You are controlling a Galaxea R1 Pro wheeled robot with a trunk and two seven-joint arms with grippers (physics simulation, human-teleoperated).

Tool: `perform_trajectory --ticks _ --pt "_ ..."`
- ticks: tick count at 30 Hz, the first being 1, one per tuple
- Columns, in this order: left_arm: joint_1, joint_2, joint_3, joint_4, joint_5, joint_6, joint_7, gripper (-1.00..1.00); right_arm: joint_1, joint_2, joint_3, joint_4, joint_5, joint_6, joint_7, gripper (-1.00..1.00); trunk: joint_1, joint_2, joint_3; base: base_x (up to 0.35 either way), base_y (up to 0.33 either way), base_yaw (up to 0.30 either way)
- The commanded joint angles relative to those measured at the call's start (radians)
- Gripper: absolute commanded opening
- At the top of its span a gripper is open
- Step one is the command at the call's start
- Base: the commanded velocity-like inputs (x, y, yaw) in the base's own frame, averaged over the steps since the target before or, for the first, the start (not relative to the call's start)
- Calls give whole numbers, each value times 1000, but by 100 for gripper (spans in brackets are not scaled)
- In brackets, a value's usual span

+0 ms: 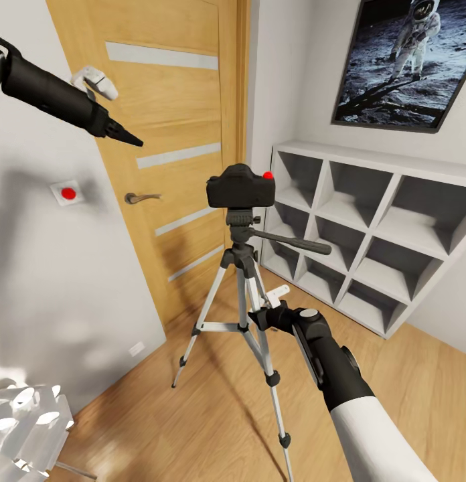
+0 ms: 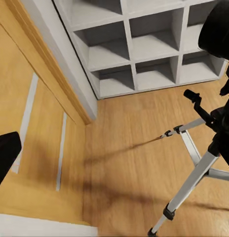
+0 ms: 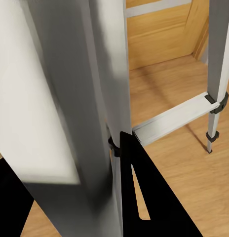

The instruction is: Attach the digital camera to the camera tripod in the bedroom.

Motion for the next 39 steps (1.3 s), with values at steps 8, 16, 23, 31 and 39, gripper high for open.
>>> perform_trajectory --ticks 8,16,23,31,39 --pt "25 11 -4 43 45 53 43 100 -1 -1 0 -2 11 2 7 -100 1 -2 -2 0 0 0" --pt "49 11 -5 88 87 97 87 100 -1 -2 -1 -2 10 2 8 -100 1 -2 -2 0 0 0" --pt "89 8 -5 127 81 135 127 100 -1 -3 0 -2 9 2 8 -100 1 -2 -2 0 0 0" --pt "134 1 -5 172 79 136 171 100 -1 -3 0 -2 9 2 8 -100 1 -2 -2 0 0 0" --pt "510 -37 -5 408 82 132 338 100 -1 -2 0 -3 10 8 9 -100 1 -2 -2 0 0 0"
